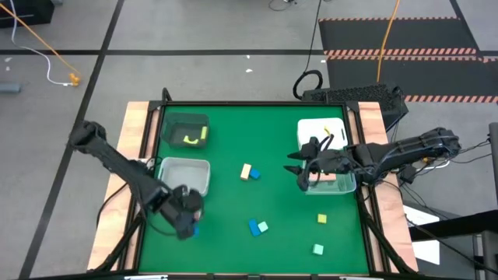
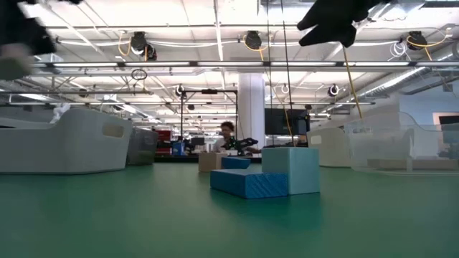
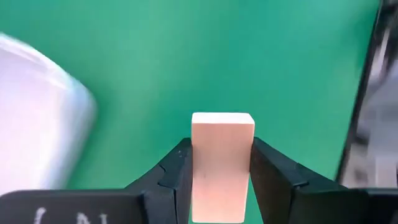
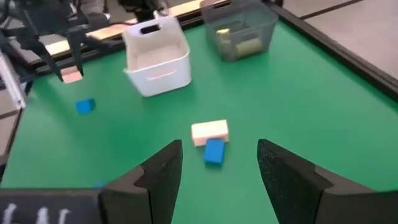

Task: Sort & place blocks by color
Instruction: Put the small pink rectangular block into the transparent bin, then put the pink cube block into the transparent bin

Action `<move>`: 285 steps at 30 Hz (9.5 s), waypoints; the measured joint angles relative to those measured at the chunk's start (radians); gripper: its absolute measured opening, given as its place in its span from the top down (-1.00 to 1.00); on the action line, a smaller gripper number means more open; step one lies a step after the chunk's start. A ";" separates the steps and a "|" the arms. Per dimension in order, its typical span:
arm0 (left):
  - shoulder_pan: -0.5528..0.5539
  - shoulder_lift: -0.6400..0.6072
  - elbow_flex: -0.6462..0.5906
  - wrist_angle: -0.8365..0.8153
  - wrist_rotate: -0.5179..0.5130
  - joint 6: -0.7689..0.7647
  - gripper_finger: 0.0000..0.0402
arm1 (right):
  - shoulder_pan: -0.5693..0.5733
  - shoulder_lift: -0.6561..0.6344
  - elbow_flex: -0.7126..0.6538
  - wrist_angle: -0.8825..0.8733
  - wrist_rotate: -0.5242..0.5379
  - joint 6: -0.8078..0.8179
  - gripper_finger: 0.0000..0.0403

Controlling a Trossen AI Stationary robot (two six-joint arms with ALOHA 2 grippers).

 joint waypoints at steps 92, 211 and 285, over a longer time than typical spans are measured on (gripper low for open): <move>0.660 0.105 0.000 1.249 -0.451 0.125 0.37 | -0.149 0.459 0.001 1.143 0.314 -0.589 0.01; 0.633 0.506 0.001 0.658 -0.171 0.079 -0.01 | -0.096 0.011 -0.136 -0.763 -0.314 0.559 -0.23; 0.577 0.168 0.001 1.104 -0.077 0.980 0.34 | -0.134 0.073 -0.174 0.660 -0.254 0.731 -0.23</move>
